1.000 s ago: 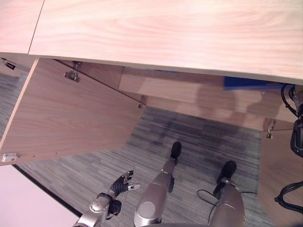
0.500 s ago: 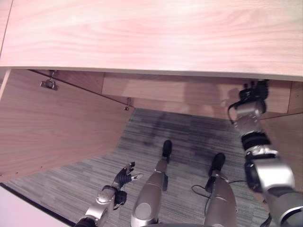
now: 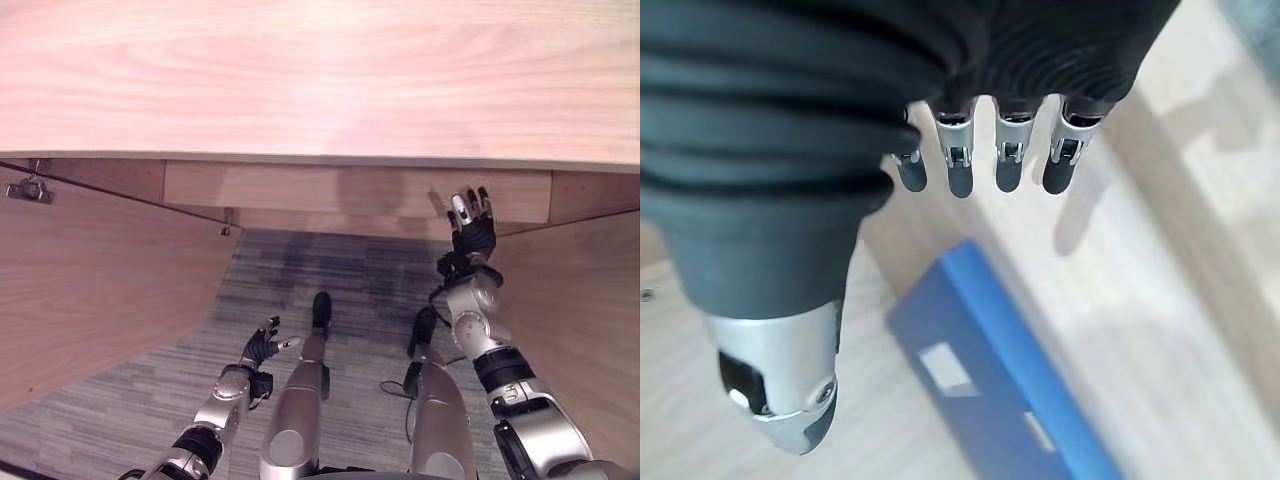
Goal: Put the empty folder in the office cabinet
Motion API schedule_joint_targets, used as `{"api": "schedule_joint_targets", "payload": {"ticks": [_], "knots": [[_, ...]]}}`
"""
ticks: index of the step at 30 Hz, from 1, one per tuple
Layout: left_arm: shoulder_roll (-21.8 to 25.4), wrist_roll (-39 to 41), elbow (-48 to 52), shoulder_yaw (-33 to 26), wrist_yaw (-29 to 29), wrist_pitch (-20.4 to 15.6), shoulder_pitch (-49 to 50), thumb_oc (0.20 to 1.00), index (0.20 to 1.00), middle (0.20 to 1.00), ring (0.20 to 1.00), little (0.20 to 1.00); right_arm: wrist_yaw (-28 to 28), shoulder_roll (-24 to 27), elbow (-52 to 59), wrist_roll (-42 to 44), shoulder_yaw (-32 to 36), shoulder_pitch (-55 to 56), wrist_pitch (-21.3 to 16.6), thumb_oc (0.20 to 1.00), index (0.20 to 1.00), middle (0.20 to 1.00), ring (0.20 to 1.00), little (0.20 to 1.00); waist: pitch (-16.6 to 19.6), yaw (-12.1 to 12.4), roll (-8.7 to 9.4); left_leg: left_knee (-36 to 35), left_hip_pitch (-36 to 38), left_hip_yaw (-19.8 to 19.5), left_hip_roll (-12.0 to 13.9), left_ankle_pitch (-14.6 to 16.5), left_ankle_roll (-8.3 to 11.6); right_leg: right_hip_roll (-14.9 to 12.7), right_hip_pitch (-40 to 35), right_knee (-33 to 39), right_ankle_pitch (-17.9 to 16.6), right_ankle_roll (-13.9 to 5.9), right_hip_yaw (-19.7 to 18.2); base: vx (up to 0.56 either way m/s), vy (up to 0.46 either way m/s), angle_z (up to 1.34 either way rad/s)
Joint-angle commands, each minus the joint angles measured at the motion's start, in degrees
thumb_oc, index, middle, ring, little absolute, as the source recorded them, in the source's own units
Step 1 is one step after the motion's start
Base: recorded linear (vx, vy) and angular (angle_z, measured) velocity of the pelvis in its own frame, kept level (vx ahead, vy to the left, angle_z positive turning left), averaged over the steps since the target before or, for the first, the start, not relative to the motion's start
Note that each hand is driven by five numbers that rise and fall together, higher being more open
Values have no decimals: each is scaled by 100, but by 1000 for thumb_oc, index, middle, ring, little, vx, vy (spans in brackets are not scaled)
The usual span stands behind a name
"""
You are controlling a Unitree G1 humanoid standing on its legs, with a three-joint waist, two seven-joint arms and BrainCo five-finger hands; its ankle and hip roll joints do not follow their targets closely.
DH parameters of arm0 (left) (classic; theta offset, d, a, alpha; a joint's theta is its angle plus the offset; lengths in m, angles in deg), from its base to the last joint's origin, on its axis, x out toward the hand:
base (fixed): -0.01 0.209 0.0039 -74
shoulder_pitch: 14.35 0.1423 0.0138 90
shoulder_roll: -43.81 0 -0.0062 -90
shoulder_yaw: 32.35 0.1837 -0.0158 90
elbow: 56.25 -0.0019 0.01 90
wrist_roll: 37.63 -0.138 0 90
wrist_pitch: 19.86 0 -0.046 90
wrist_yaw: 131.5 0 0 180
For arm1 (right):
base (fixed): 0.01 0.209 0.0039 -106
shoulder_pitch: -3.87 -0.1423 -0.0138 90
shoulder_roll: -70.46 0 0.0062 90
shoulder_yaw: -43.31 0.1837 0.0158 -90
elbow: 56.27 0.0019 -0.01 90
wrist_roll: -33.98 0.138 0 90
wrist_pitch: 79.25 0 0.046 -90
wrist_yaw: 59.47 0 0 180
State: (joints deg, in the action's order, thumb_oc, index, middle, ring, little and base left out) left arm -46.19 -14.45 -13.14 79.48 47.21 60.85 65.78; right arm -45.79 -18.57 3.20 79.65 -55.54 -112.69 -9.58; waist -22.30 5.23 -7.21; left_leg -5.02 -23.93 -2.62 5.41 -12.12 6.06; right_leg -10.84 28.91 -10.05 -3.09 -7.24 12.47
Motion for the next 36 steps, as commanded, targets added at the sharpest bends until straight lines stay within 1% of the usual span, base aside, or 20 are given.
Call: {"api": "schedule_joint_targets", "payload": {"ticks": [1,3,5,6,7,9,10,13,15,16,17,18,20,23,29,31,32,33,34,36], "knots": [[65,-199,-171,-75,-64,-105,-41,1000,1000,1000,1000,1000,-159,49,103,-405,-99,86,14,200,200,200,200,200,8,69,157,2,215,-266,232,500,503,-398,-358,213,184,-482,-57,-16,4,-5],[59,-212,-196,-88,-59,-110,-36,1000,1000,1000,1000,1000,-157,53,80,-538,-133,153,48,200,200,200,200,200,11,61,163,2,221,-267,239,501,504,-398,-365,214,184,-482,-54,0,0,0],[46,-247,-199,-126,-65,-106,-57,1000,1000,1000,1000,1000,-4,148,64,-1136,-264,266,145,200,200,200,200,200,11,41,181,2,226,-266,246,500,502,-402,-365,212,172,-488,-54,0,0,0],[43,-261,-240,-172,-109,-142,-92,1000,1000,1000,1000,1000,151,261,97,-1744,-349,336,243,200,200,200,200,200,16,24,196,2,224,-264,249,504,504,-399,-373,234,164,-494,-56,0,0,0],[41,-262,-243,-173,-110,-144,-91,1000,1000,1000,1000,1000,162,258,105,-1757,-351,341,248,200,200,200,200,200,17,22,195,2,225,-265,250,504,504,-398,-375,236,163,-495,-55,0,0,0],[29,-293,-255,-189,-148,-161,-110,1000,1000,1000,1000,1000,425,426,81,-2589,-498,304,411,200,200,200,200,200,19,21,214,2,223,-264,256,501,508,-397,-373,248,149,-499,-55,0,0,0],[11,-362,-297,-168,-187,-180,-156,1000,1000,1000,1000,1000,582,567,66,-3287,-654,207,564,200,200,200,200,200,29,24,236,2,218,-277,258,495,507,-394,-368,265,142,-503,-49,-12,-19,-3],[-4,-396,-348,-156,-201,-199,-189,1000,1000,1000,1000,1000,668,640,72,-3624,-744,138,634,200,200,200,200,200,22,26,240,2,210,-281,264,491,508,-394,-367,272,137,-507,-39,-4,-4,1],[-12,-464,-394,-65,-210,-237,-253,1000,1000,1000,1000,1000,805,760,-88,-4126,-941,-101,757,200,200,200,200,200,21,46,254,2,194,-284,269,481,507,-393,-364,271,127,-513,-23,-18,-11,4],[-13,-464,-396,-69,-210,-237,-258,1000,1000,1000,1000,1000,808,758,-96,-4129,-945,-111,755,200,200,200,200,200,18,43,253,2,194,-284,270,481,507,-392,-363,270,127,-512,-23,0,0,0],[-23,-490,-358,-9,-210,-250,-259,1000,1000,1000,1000,1000,880,897,-129,-4592,-1128,-305,900,200,200,200,200,200,28,75,277,2,197,-283,272,481,506,-384,-384,284,130,-511,-19,0,0,0],[-25,-491,-358,-12,-210,-250,-260,1000,1000,1000,1000,1000,884,895,-135,-4597,-1132,-311,899,200,200,200,200,200,29,72,276,2,193,-284,272,480,505,-384,-383,288,127,-512,-18,0,0,0],[-35,-462,-388,58,-199,-261,-324,1000,1000,1000,1000,1000,971,1100,-252,-5194,-1390,-597,1071,200,200,200,200,200,53,98,308,4,180,-299,277,469,508,-381,-399,286,133,-513,2,-1,-25,5],[4,-447,-379,123,-195,-281,-342,1000,1000,1000,1000,1000,1029,1305,-439,-5668,-1681,-1067,1281,200,200,200,200,200,79,176,358,33,169,-326,298,487,495,-375,-404,227,165,-502,28,4,-33,6],[52,-416,-343,172,-210,-288,-322,1000,1000,1000,1000,1000,1102,1395,-601,-5839,-1793,-1526,1366,200,200,200,200,200,25,259,408,260,102,-351,327,570,458,-371,-342,4,274,-464,-1,-14,-21,4],[109,-403,-255,225,-217,-289,-289,1000,1000,1000,1000,1000,1124,1487,-645,-5841,-1804,-1868,1408,200,200,200,200,200,-73,297,441,682,-122,-394,311,714,431,-393,-229,-261,378,-427,-46,-62,-47,1],[110,-402,-254,222,-217,-287,-294,1000,1000,1000,1000,1000,1125,1486,-652,-5839,-1807,-1879,1405,200,200,200,200,200,-73,294,443,712,-145,-398,306,729,430,-398,-212,-281,388,-427,-49,-73,-69,-1],[179,-339,-255,256,-233,-296,-324,1000,1000,1000,1000,1000,1192,1544,-863,-5758,-1834,-2228,1405,200,200,200,200,200,-167,332,447,1121,-370,-441,287,885,434,-428,-91,-578,537,-395,-79,-45,-31,4],[179,-339,-256,253,-233,-295,-333,1000,1000,1000,1000,1000,1193,1544,-869,-5756,-1835,-2240,1402,200,200,200,200,200,-159,328,447,1119,-397,-446,281,860,429,-431,-75,-557,505,-396,-75,-56,-40,6],[225,-310,-215,279,-237,-306,-320,1000,1000,1000,1000,1000,1201,1581,-996,-5648,-1843,-2463,1394,200,200,200,200,200,-219,352,440,1370,-553,-482,257,940,431,-447,27,-775,577,-383,-77,-33,-24,10]]}}
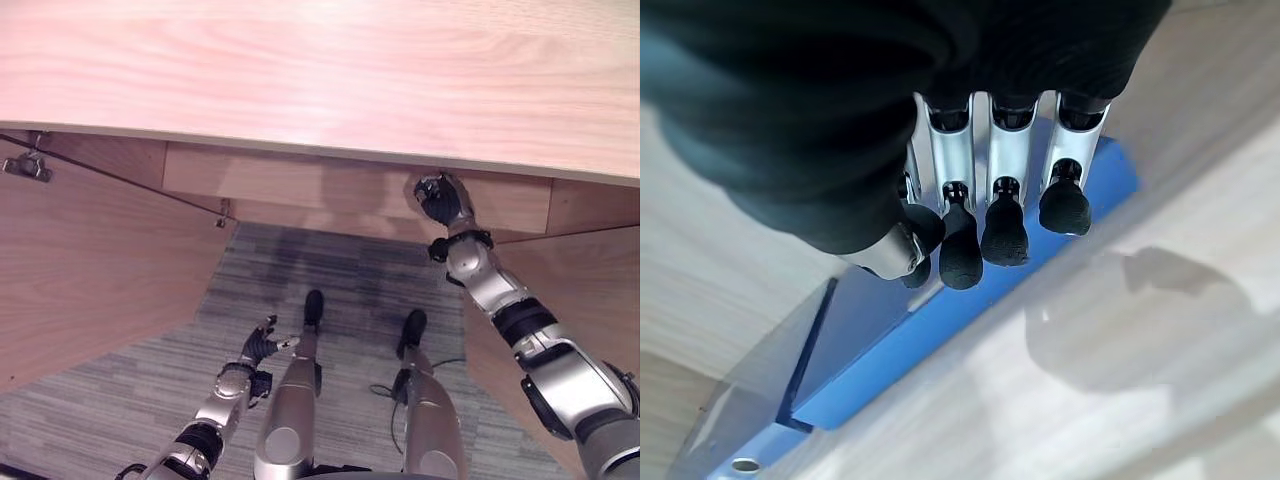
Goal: Put the empty folder in the office cabinet
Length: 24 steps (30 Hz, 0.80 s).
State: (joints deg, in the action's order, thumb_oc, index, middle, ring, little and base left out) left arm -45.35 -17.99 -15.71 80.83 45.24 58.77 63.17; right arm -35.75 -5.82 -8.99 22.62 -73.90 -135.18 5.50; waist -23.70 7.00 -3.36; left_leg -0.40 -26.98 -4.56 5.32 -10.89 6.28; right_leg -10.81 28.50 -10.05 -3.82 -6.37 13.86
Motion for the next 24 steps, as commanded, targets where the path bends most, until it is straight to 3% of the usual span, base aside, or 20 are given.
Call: {"api": "schedule_joint_targets", "payload": {"ticks": [1,12,17,18,24], "knots": [[170,72,57,164,-27,-95,-40,1000,1000,1000,1000,1000,197,319,86,116,-39,-339,-112,200,200,200,200,200,-118,201,41,1015,-310,-297,261,872,416,-448,115,-899,735,-467,-222,-17,-24,11],[420,204,113,255,-22,-91,187,1000,1000,1000,1000,1000,62,421,-1313,827,-334,-1220,-110,200,200,200,200,200,-325,353,-76,2154,-1285,-449,303,1199,398,-517,987,-2246,1286,-386,-236,-24,-24,14],[500,248,-72,272,-59,-52,52,1000,1000,1000,1000,1000,8,454,-1653,1199,-445,-1560,-122,200,200,200,200,200,-401,365,-109,2992,-1983,-555,309,1503,324,-606,1686,-3120,1685,-276,-297,23,-16,1],[498,266,-104,274,-67,-43,23,1000,1000,1000,1000,1000,3,460,-1674,1236,-465,-1602,-114,200,200,200,200,200,-396,350,-97,3251,-2050,-566,318,1787,326,-621,1738,-3359,1970,-298,-341,109,-48,4],[560,292,-91,356,-63,-11,56,1000,1000,1000,1000,1000,81,654,-1670,1477,-512,-2014,-149,200,200,200,200,200,-396,369,-127,3853,-2682,-705,316,2039,264,-704,2382,-4042,2283,-249,-310,48,-30,4]]}}
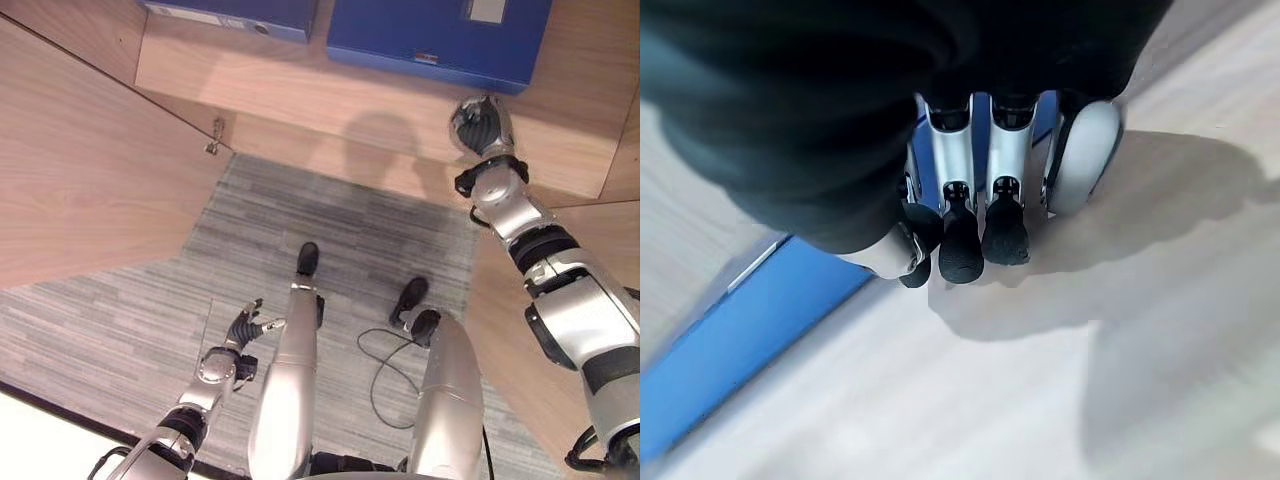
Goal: Put the empty folder in the office cabinet
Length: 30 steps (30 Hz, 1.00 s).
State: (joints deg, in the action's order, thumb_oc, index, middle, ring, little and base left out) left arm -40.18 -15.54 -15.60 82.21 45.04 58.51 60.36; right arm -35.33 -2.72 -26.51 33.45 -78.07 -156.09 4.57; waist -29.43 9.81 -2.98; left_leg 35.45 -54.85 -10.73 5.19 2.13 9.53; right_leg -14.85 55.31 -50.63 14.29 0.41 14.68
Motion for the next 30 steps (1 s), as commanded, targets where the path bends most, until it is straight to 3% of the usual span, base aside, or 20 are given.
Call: {"api": "schedule_joint_targets", "payload": {"ticks": [1,12,21,30], "knots": [[42,47,-102,218,-44,16,338,1000,1000,1000,1000,1000,39,343,80,394,-98,75,-57,200,200,200,200,200,181,86,-166,271,98,-90,327,738,-61,-301,-292,13,474,-927,-393,34,-23,1],[201,3,53,369,79,26,593,1000,1000,1000,1000,1000,15,422,-462,564,-456,-822,-55,200,200,200,200,200,303,197,-247,175,-27,-145,269,716,-57,-348,-180,-1,513,-908,-369,9,-6,2],[424,-75,149,565,219,13,806,1000,1000,1000,1000,1000,-153,580,-1216,514,-1300,-2037,44,200,200,200,200,200,485,401,-288,135,-51,-194,214,697,-36,-390,-235,7,564,-897,-316,9,-6,5],[476,-138,46,588,269,14,840,1000,1000,1000,1000,1000,-221,805,-1459,814,-1371,-2231,71,200,200,200,200,200,558,499,-256,96,18,-211,170,703,-35,-413,-413,98,566,-896,-260,8,-2,4]]}}
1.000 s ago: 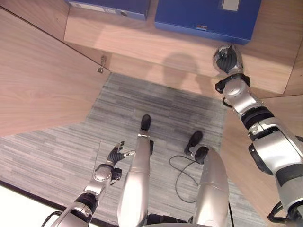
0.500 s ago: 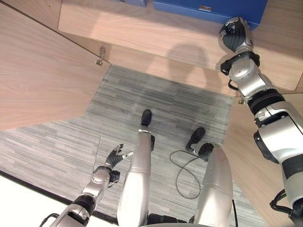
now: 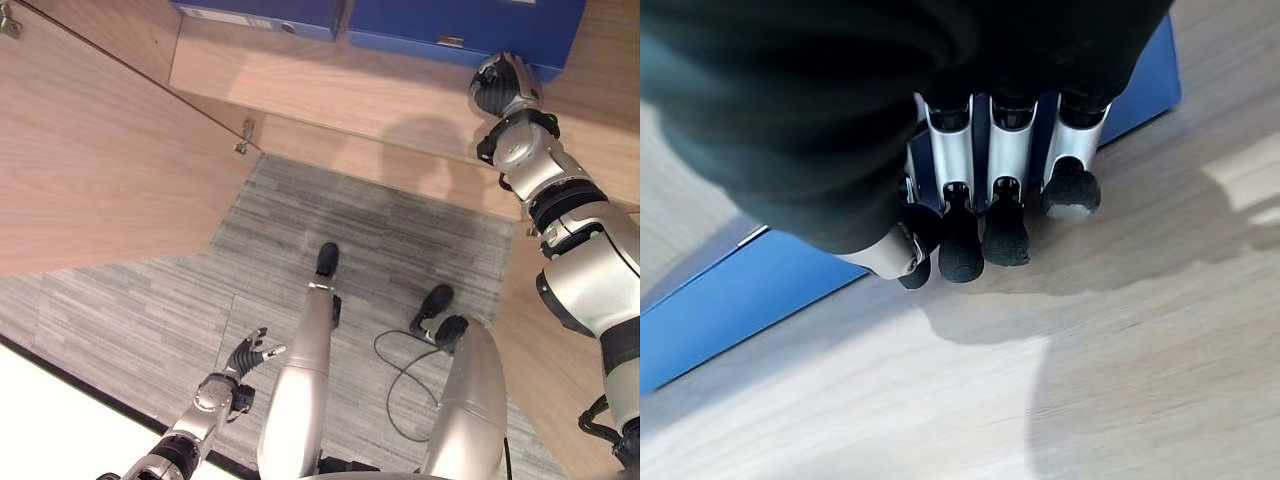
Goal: Put the empty folder in the office cabinet
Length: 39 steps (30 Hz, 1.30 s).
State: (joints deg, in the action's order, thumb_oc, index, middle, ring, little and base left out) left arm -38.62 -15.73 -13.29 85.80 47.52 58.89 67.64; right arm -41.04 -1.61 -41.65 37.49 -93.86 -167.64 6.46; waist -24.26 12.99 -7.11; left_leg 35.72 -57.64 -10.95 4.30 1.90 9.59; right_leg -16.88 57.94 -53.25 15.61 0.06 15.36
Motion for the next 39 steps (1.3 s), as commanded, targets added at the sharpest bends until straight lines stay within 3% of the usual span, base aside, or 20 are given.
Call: {"api": "schedule_joint_targets", "payload": {"ticks": [1,7,11,12,13,18,19,20,24,25,26,28,34,37,39], "knots": [[324,-121,-200,224,18,-28,102,1000,1000,1000,1000,1000,347,697,63,438,225,-1056,-118,200,200,200,200,200,47,189,163,56,313,-196,255,725,-43,-212,-699,377,431,-860,-327,10,2,7],[227,-87,-288,124,12,-2,-20,1000,1000,1000,1000,1000,419,591,419,702,642,-588,-224,200,200,200,200,200,49,131,230,-207,558,-151,277,651,-32,-169,-986,658,322,-862,-308,4,3,2],[73,-70,-362,-66,-61,28,-185,1000,1000,1000,1000,1000,619,356,1584,783,1296,276,-395,200,200,200,200,200,34,17,332,-673,949,-65,308,520,-31,-50,-1337,1110,130,-901,-243,1,3,-3],[18,-73,-366,-140,-68,42,-191,1000,1000,1000,1000,1000,638,329,2045,748,1497,651,-433,200,200,200,200,200,34,-27,371,-834,1098,-48,307,473,-22,-11,-1491,1308,35,-936,-238,-80,51,-11],[-19,-69,-361,-207,-76,51,-224,1000,1000,1000,1000,1000,649,337,2449,610,1632,943,-450,200,200,200,200,200,20,-66,386,-1060,1157,-44,299,225,-45,10,-1538,1555,-249,-906,-171,-76,48,-8],[-312,-134,-449,-558,-165,98,-485,1000,1000,1000,1000,1000,665,-108,4638,-110,2698,3327,-554,200,200,200,200,200,115,-422,523,-2149,2092,108,285,-86,-46,139,-2318,2701,-818,-1052,-115,17,44,-11],[-306,-135,-446,-547,-165,98,-476,1000,1000,1000,1000,1000,663,-108,4665,-117,2715,3358,-541,200,200,200,200,200,113,-413,524,-2168,2116,110,288,-94,-47,143,-2342,2719,-826,-1053,-113,67,103,-16],[-410,-160,-441,-644,-155,112,-542,1000,1000,1000,1000,1000,450,-525,5203,-152,2914,4485,-680,200,200,200,200,200,166,-580,586,-2624,2509,221,322,-256,-65,179,-2701,3366,-1154,-1115,-135,56,81,-13],[-434,-162,-248,-708,-98,108,-454,1000,1000,1000,1000,1000,133,-791,5710,-276,2879,5430,-709,200,200,200,200,200,244,-711,667,-3068,2881,339,339,-405,-84,204,-3059,4027,-1531,-1188,-184,46,97,-16],[-443,-152,-231,-756,-86,113,-465,1000,1000,1000,1000,1000,24,-865,5805,-276,2864,5691,-727,896,896,896,896,896,261,-752,709,-3181,3026,378,332,-430,-93,200,-3186,4187,-1634,-1216,-202,63,101,-18],[-457,-135,-230,-804,-124,84,-459,1000,1000,1000,1000,1000,-23,-940,5784,-249,2832,5928,-786,1000,1000,1000,1000,1000,291,-809,759,-3287,3199,435,312,-423,-91,208,-3359,4357,-1723,-1259,-214,52,102,-16],[-412,-59,-204,-924,-137,105,-489,1000,1000,1000,1000,1000,-196,-1086,5661,-221,2791,6384,-726,1000,1000,1000,1000,1000,404,-913,874,-3527,3448,527,262,-503,-131,186,-3592,4710,-1988,-1300,-284,41,112,-16],[-412,-284,-266,-1019,-176,126,-411,1000,1000,1000,1000,1000,-444,-1134,5416,-472,2722,6997,-549,1000,1000,1000,1000,1000,678,-989,1051,-3888,4045,665,215,-528,-196,118,-4046,5031,-2200,-1376,-344,43,74,-12],[-464,-419,-391,-1029,-282,165,-421,1000,1000,1000,1000,1000,-487,-1207,5154,-584,2687,7284,-465,1000,1000,1000,1000,1000,697,-1034,1055,-3904,4285,634,209,-539,-277,316,-4244,4694,-1883,-1308,-599,25,44,-2],[-520,-528,-454,-1029,-323,161,-371,1000,1000,1000,1000,1000,-507,-1304,4952,-563,2651,7447,-448,1000,1000,1000,1000,1000,700,-1106,987,-3860,4353,586,167,-582,-366,752,-4304,4344,-1445,-1263,-1107,-44,54,16]]}}
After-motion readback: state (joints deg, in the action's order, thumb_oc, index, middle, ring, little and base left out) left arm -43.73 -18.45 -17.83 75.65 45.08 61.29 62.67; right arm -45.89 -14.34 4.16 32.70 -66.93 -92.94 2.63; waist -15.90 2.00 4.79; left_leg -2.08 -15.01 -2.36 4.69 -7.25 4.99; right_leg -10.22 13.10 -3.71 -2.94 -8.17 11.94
